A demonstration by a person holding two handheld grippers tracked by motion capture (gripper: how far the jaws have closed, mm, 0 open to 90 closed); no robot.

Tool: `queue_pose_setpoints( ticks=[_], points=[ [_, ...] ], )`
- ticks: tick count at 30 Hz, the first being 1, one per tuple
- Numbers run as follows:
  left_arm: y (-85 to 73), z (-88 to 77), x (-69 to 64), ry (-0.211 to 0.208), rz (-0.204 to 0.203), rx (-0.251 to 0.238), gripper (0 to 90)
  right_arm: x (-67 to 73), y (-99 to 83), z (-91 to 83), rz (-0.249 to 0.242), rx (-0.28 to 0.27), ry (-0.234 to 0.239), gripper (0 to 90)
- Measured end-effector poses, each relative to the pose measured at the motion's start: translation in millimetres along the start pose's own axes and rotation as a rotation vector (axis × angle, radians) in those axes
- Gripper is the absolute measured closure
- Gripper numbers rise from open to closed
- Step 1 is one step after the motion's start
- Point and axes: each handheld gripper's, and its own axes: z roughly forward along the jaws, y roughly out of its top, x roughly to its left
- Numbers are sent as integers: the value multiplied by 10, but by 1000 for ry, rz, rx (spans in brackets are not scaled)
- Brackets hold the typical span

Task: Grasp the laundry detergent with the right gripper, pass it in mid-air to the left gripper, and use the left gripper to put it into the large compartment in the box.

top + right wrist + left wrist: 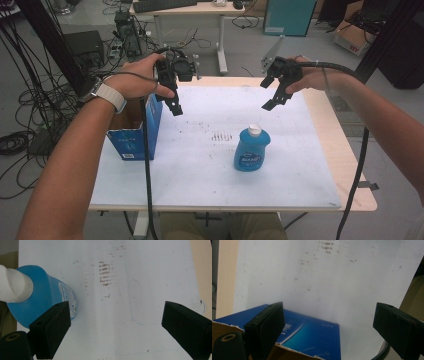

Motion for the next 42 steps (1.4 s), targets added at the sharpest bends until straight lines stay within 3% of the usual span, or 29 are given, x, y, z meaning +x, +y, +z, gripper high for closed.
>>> queue_pose_setpoints(
  ticks=[18,42],
  points=[
    [-43,8,-57,2,-3,5,111,68,-29,-128,14,-15,5,44],
    [-47,15,-77,9,-3,-15,112,249,-119,-300,-44,-22,17,40]
  ],
)
